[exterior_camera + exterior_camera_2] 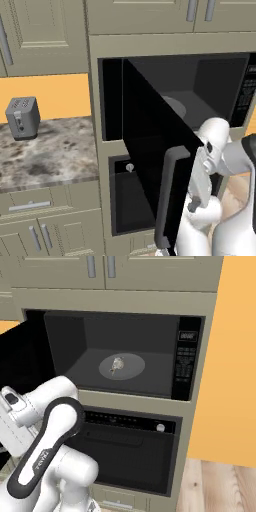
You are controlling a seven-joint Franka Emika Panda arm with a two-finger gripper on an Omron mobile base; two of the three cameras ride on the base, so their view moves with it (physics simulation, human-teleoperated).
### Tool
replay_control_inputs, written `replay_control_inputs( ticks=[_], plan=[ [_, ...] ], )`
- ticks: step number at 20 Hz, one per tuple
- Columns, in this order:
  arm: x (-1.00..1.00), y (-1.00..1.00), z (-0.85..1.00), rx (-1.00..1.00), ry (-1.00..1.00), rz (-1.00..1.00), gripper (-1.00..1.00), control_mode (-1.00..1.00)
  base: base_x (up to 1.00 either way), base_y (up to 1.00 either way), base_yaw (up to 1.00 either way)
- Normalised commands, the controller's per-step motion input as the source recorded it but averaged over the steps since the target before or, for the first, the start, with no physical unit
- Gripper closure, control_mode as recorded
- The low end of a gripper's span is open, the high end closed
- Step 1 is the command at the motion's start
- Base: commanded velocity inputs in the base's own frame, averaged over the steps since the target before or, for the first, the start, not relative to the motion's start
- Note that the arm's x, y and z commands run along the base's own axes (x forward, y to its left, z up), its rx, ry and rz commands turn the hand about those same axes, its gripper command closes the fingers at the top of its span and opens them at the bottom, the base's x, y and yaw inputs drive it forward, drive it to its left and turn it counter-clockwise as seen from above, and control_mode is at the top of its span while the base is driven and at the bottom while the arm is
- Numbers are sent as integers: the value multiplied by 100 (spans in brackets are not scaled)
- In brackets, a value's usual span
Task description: Open the microwave door.
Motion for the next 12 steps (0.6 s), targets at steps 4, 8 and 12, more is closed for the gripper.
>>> replay_control_inputs(
  ticks=[4, 8, 12],
  plan=[
    [-66, 81, 0, 8, -10, 8, -100, -100, 0, 0, 0],
    [-57, -14, 19, 15, -44, -1, -100, -100, 0, 0, 0],
    [-11, -94, 3, 22, -45, -17, -100, -100, 0, 0, 0]
  ],
)
